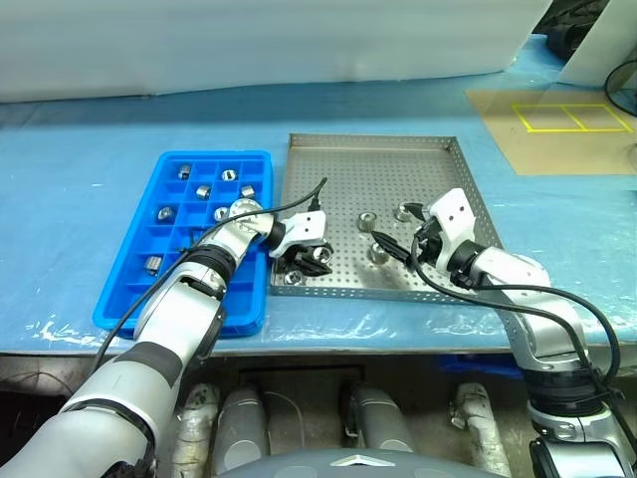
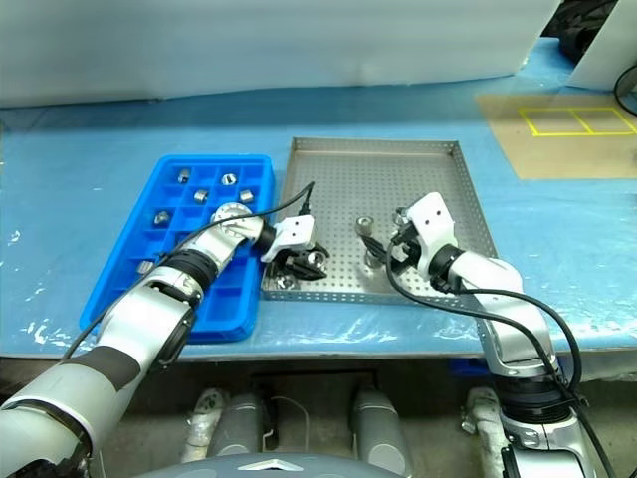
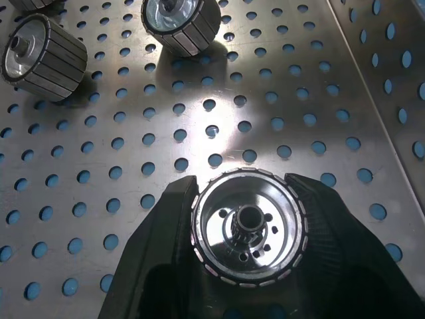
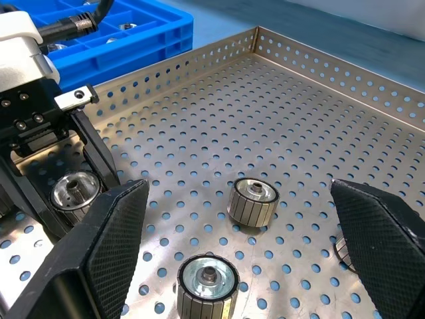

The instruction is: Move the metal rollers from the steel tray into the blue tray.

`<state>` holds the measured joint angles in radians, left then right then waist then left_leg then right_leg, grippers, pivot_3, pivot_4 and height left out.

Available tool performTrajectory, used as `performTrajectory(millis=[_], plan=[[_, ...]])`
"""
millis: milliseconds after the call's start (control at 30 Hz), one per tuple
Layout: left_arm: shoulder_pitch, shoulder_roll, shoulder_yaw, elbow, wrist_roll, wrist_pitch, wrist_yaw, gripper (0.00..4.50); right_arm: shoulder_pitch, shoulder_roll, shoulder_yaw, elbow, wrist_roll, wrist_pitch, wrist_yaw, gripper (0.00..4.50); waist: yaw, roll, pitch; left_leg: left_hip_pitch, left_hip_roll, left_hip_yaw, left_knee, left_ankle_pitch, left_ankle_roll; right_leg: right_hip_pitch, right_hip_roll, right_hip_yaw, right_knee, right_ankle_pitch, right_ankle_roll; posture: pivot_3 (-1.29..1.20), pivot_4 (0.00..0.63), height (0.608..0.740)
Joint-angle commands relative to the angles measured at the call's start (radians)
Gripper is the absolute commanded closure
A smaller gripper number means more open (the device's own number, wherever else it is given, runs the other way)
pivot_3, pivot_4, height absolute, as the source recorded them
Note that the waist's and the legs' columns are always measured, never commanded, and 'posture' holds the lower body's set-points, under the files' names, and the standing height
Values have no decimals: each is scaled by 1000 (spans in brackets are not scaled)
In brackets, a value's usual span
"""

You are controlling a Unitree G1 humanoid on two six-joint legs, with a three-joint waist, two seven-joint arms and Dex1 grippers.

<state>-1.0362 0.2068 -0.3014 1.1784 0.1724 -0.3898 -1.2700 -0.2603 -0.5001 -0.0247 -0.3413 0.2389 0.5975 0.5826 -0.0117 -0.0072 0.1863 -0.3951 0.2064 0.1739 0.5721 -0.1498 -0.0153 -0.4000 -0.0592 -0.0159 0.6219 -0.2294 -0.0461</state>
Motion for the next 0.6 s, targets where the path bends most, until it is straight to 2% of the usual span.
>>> performTrajectory(millis=[33, 300, 433, 600], plan=[[-13, 21, 75, -55, -71, -5, -3, 2764, -23, 1, 7, -4, 4, -30, 4, 0, 1, 0, 0, 0, 0, 0, 0, 0, 0, 0, 0, 0, 0, 0, 0, -412, 150, 740], [36, 88, 195, -287, -255, 109, -139, 2764, -84, 16, 54, 47, 11, -55, 43, 0, 1, 0, 0, -1, 0, 1, -6, 0, 0, -3, 1, -1, -3, 0, 0, -326, 150, 740], [86, 212, 234, -410, -286, 166, -147, 2764, -172, 52, 112, 84, 19, -75, 90, 0, -1, 1, 0, -2, 0, 2, -8, 1, -1, -6, 2, 0, -3, 0, 0, -253, 150, 740], [139, 333, 274, -420, -277, 184, -68, 2764, -280, 106, 171, 177, 8, -124, 138, 0, 19, 1, 1, -2, 1, 1, -10, 2, -4, -7, 2, -2, -2, -1, -1, -151, 150, 740]])
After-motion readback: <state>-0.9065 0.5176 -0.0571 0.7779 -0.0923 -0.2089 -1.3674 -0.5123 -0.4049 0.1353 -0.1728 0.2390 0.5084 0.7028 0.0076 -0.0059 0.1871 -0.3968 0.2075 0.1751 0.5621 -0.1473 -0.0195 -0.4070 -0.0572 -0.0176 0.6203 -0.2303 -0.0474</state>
